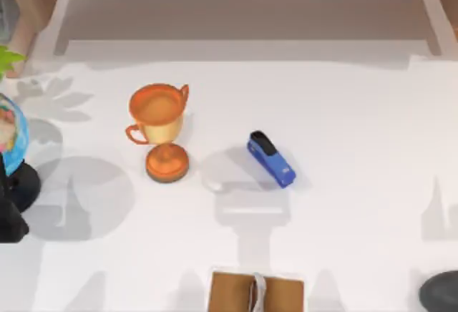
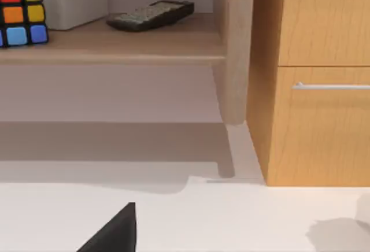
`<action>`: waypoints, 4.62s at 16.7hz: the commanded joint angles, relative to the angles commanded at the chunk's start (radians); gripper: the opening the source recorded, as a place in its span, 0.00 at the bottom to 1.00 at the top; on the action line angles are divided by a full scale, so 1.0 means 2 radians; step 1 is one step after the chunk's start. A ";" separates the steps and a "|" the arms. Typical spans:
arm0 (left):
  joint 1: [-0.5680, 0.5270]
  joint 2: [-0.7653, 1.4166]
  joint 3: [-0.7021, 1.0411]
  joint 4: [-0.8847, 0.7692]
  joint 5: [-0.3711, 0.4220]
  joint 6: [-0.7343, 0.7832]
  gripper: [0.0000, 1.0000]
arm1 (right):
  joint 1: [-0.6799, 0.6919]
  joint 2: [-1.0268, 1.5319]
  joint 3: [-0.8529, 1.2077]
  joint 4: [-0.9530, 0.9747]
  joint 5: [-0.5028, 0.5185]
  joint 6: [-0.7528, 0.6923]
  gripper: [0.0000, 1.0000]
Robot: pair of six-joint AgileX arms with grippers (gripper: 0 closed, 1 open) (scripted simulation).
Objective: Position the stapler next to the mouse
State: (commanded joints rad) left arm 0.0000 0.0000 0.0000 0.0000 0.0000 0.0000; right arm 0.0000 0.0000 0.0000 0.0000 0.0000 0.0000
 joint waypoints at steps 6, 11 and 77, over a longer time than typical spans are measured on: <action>0.000 0.000 0.000 0.000 0.000 0.000 1.00 | 0.019 0.050 0.044 -0.025 -0.007 -0.002 1.00; 0.000 0.000 0.000 0.000 0.000 0.000 1.00 | 0.076 0.225 0.182 -0.123 -0.015 -0.013 1.00; 0.000 0.000 0.000 0.000 0.000 0.000 1.00 | 0.305 1.218 1.005 -0.570 0.003 0.003 0.00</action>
State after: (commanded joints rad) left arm 0.0000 0.0000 0.0000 0.0000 0.0000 0.0000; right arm 0.6092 2.4352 2.0092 -1.1403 0.0055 0.0062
